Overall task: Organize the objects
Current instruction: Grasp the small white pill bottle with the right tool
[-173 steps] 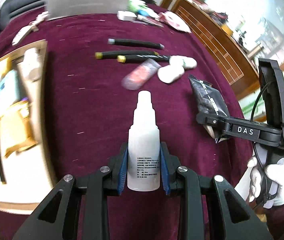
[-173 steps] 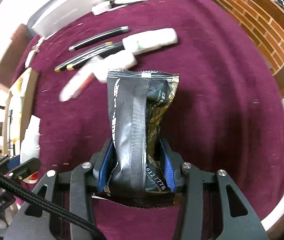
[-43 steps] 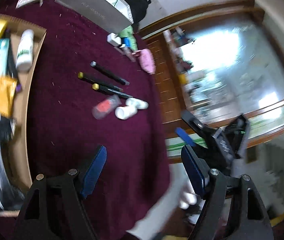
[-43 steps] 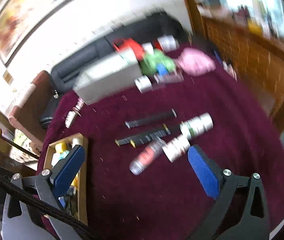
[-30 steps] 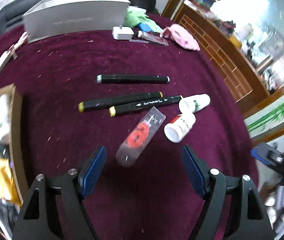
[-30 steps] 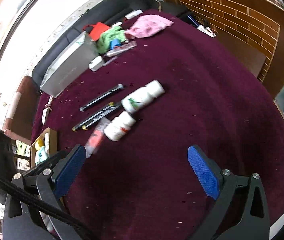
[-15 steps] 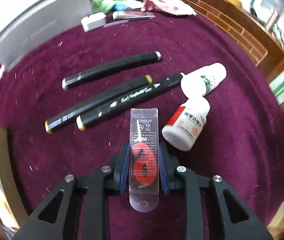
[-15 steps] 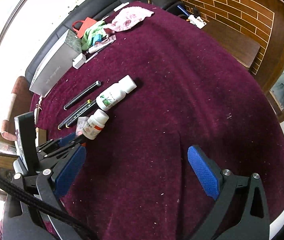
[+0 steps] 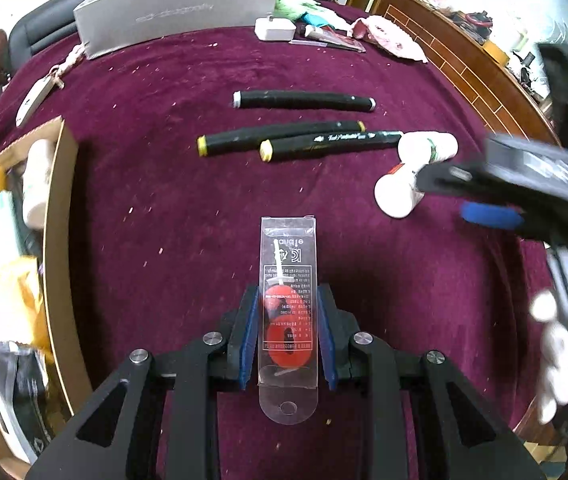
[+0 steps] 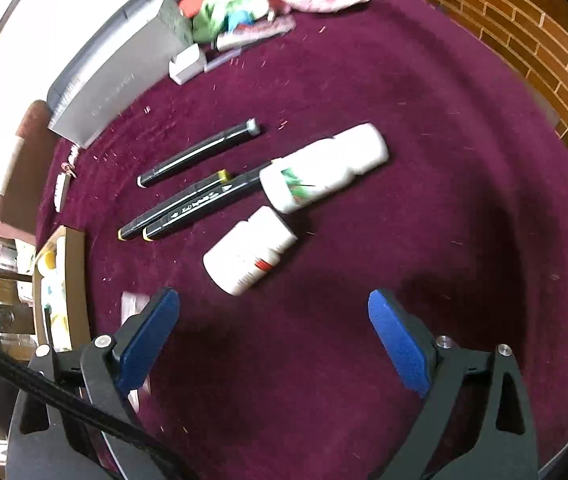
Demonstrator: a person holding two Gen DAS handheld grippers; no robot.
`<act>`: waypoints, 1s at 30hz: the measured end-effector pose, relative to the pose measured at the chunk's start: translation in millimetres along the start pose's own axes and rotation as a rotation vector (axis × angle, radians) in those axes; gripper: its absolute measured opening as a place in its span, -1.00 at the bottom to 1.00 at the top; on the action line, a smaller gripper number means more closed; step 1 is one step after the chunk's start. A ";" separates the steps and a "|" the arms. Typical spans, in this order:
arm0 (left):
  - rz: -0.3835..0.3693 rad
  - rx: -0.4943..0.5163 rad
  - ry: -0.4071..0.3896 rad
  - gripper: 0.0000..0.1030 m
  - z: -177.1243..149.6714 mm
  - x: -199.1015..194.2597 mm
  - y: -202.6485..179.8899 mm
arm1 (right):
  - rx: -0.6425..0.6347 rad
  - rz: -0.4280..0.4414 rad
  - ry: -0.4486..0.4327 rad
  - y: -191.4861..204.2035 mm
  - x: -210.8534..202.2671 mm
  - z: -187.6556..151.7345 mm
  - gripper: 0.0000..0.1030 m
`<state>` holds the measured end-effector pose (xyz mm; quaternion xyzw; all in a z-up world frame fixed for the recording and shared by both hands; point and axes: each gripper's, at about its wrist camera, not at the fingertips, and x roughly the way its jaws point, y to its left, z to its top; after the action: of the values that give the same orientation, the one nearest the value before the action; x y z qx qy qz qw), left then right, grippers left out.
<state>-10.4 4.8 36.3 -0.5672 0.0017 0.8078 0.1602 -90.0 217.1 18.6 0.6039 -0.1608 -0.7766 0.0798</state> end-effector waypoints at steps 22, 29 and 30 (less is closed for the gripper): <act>-0.073 -0.070 -0.040 -0.55 -34.7 -35.2 30.8 | -0.095 -0.027 0.096 16.4 10.4 -48.6 -0.28; -0.120 -0.119 -0.069 -0.55 -44.0 -57.8 39.9 | -0.077 0.037 0.089 9.0 -7.0 -69.6 -0.49; -0.124 -0.123 -0.074 -0.55 -45.6 -61.0 41.9 | -0.082 0.032 0.083 10.9 -7.5 -70.6 -0.51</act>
<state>39.1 -59.1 68.5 -0.5448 -0.0890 0.8153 0.1749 -20.7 198.5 13.7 0.6292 -0.1348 -0.7554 0.1236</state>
